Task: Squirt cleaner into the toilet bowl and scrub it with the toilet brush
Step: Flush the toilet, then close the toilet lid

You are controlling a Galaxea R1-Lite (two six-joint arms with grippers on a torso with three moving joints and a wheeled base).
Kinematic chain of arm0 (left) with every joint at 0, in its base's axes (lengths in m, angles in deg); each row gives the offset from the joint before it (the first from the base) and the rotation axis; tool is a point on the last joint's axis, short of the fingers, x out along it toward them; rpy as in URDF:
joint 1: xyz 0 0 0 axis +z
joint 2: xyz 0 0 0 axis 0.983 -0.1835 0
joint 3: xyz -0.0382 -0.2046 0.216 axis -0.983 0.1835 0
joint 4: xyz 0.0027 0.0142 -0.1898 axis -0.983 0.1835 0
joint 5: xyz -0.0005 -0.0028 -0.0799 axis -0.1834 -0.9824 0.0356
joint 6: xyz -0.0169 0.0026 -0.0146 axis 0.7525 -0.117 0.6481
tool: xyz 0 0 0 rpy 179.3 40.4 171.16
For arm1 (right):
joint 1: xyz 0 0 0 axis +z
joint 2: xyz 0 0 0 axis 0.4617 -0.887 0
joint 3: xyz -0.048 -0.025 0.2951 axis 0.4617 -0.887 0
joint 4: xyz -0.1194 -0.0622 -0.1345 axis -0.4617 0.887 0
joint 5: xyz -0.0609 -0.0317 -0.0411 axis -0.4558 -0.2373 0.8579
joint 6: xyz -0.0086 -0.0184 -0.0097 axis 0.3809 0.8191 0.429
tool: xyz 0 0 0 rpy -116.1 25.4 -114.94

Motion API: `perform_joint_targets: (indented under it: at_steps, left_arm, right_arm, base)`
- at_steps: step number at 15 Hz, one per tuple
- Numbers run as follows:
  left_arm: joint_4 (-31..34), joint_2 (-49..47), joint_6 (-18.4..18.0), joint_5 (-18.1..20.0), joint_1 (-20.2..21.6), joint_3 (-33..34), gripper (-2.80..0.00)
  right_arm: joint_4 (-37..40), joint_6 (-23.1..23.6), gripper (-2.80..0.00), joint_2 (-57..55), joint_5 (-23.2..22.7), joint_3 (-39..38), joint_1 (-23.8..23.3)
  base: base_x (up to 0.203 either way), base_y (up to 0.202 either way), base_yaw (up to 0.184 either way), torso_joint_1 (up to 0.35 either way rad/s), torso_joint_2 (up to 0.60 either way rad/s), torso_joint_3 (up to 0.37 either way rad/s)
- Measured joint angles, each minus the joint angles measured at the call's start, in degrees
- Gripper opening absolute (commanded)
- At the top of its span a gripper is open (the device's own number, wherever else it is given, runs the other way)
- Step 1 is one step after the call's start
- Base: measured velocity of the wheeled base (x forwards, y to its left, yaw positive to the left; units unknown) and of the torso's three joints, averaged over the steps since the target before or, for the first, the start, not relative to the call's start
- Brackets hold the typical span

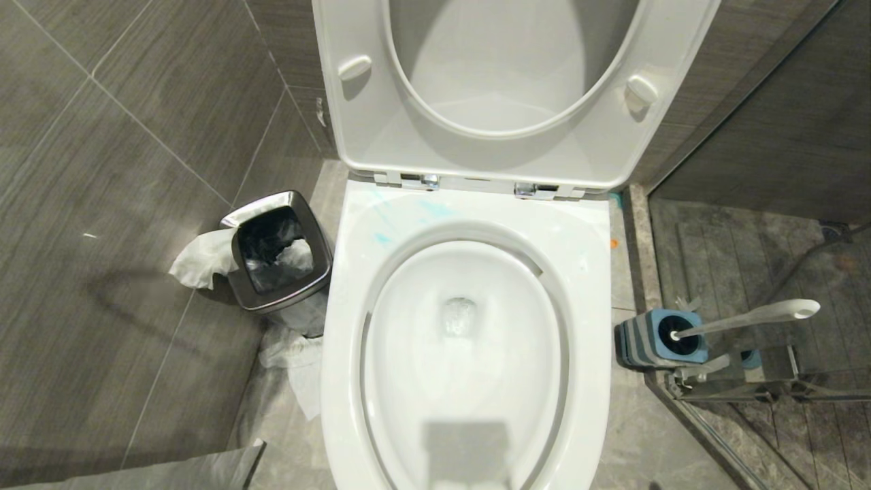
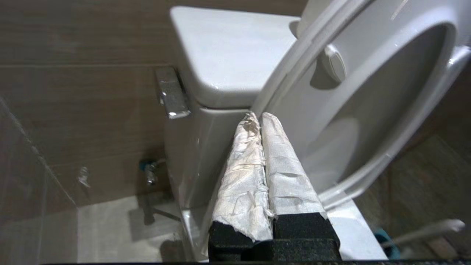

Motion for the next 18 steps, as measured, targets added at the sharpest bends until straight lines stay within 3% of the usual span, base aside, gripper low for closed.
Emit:
perform_joint_targets:
  at_steps: [2, 4, 9, 13, 16, 18]
  left_arm:
    - [0.0, -1.3, 2.5, 7.6, 3.7, -1.0, -2.8]
    - [-2.3, -4.7, 4.6, 12.5, 6.2, -4.2, -2.8]
    - [-20.6, -12.6, 15.2, 15.3, 6.5, -7.2, -2.8]
    - [-28.6, -15.2, 22.3, 16.5, 4.8, -7.4, -2.8]
    - [-31.3, -16.7, 21.1, 17.5, 3.8, -7.4, -2.8]
    - [-31.5, -17.7, 16.9, 17.6, 3.4, -7.4, -2.8]
  right_arm:
    - [0.0, 0.0, -2.8, 0.0, 0.0, 0.0, 0.0]
    - [0.0, 0.0, -2.8, 0.0, 0.0, 0.0, 0.0]
    - [0.0, 0.0, -2.8, 0.0, 0.0, 0.0, 0.0]
    - [0.0, 0.0, -2.8, 0.0, 0.0, 0.0, 0.0]
    - [0.0, 0.0, -2.8, 0.0, 0.0, 0.0, 0.0]
    - [0.0, 0.0, -2.8, 0.0, 0.0, 0.0, 0.0]
  base:
    - [0.0, 0.0, 0.0, 0.0, 0.0, 0.0]
    - [0.0, 0.0, 0.0, 0.0, 0.0, 0.0]
    - [0.0, 0.0, 0.0, 0.0, 0.0, 0.0]
    - [0.0, 0.0, 0.0, 0.0, 0.0, 0.0]
    - [0.0, 0.0, 0.0, 0.0, 0.0, 0.0]
    - [0.0, 0.0, 0.0, 0.0, 0.0, 0.0]
